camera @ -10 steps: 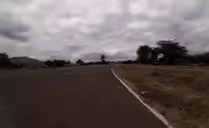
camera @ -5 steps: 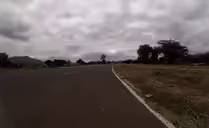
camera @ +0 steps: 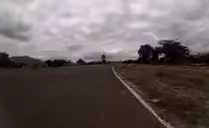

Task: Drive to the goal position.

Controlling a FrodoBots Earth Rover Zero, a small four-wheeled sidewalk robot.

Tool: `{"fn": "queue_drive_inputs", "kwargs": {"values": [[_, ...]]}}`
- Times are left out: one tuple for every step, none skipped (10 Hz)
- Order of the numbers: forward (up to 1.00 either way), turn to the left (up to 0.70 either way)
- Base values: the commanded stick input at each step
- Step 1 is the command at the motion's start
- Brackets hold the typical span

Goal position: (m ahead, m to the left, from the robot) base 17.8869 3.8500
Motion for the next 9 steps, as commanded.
{"fn": "queue_drive_inputs", "kwargs": {"values": [[0.5, 0.0], [0.5, 0.0], [0.5, 0.0], [0.5, 0.0], [0.5, 0.0], [0.5, 0.0], [0.5, 0.0], [0.5, 0.0], [0.5, 0.0]]}}
